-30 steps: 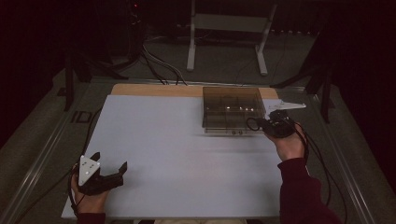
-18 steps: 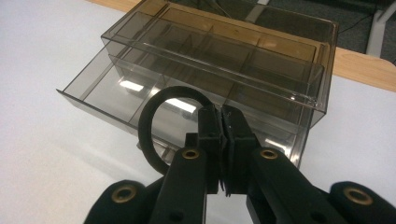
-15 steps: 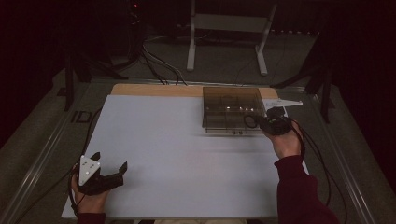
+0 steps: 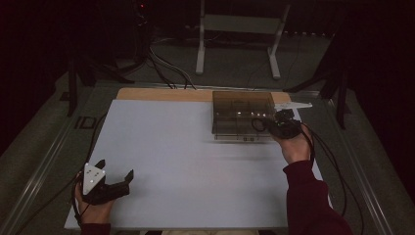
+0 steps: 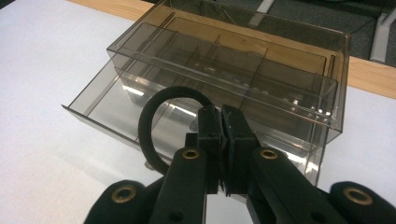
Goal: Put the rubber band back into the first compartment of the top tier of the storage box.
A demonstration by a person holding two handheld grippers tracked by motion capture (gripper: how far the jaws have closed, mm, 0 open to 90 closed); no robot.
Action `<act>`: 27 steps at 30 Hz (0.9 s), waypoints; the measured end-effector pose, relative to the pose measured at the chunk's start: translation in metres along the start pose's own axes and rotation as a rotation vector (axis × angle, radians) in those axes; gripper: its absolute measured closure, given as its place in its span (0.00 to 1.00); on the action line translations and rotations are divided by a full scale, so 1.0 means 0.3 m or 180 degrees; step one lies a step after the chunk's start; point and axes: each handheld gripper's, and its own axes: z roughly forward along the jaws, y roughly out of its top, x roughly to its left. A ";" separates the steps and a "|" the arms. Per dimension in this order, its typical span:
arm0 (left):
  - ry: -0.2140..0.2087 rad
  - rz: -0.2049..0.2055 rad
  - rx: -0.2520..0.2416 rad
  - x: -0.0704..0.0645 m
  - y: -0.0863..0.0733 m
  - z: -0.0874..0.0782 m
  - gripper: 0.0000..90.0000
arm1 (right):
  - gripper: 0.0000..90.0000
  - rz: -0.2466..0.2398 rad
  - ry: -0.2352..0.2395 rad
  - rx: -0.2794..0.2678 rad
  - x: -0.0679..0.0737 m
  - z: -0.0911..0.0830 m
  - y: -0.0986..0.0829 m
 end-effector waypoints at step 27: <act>-0.0006 0.0007 -0.0009 0.003 0.000 0.001 0.01 | 0.98 -0.0062 0.0051 0.0042 0.057 0.069 0.055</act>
